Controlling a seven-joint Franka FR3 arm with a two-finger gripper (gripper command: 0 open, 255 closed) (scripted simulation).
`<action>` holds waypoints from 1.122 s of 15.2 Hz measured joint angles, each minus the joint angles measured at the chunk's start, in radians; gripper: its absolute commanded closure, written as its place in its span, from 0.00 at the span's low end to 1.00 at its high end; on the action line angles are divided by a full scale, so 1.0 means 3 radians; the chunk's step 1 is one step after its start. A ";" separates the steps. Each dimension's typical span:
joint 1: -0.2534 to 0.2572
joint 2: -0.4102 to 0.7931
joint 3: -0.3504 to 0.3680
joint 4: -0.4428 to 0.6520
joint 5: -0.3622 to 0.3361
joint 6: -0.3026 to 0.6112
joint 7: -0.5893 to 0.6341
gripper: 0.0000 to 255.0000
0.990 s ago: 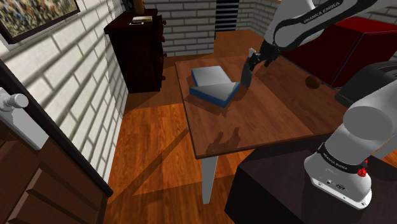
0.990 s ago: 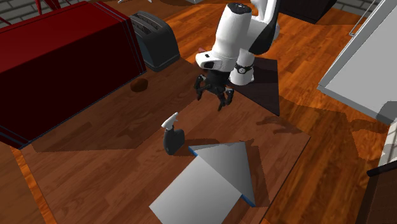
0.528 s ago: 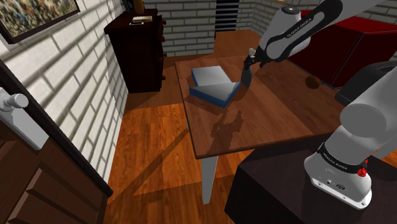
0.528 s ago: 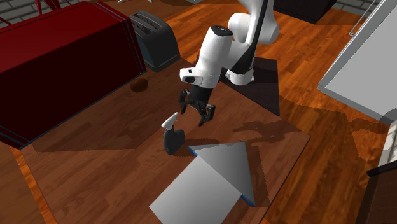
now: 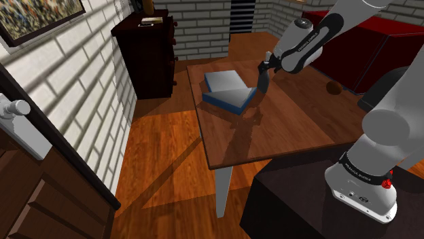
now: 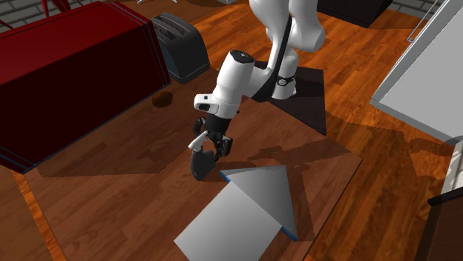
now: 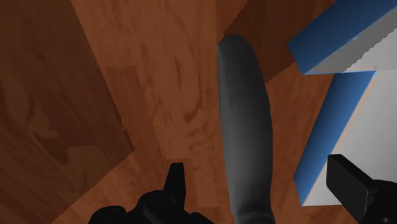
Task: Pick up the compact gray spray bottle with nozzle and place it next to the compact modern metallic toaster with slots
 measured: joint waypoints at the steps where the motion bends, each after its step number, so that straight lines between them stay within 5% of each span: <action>1: 0.0012 0.0059 -0.0018 0.0035 -0.0027 0.0027 0.0028 0.00; 10: 0.0069 0.0260 -0.0103 0.0133 -0.0119 0.0138 0.0119 0.00; 11: 0.0069 0.0260 -0.0103 0.0133 -0.0119 0.0138 0.0119 1.00; 17: 0.0069 0.0259 -0.0104 0.0133 -0.0120 0.0139 0.0120 1.00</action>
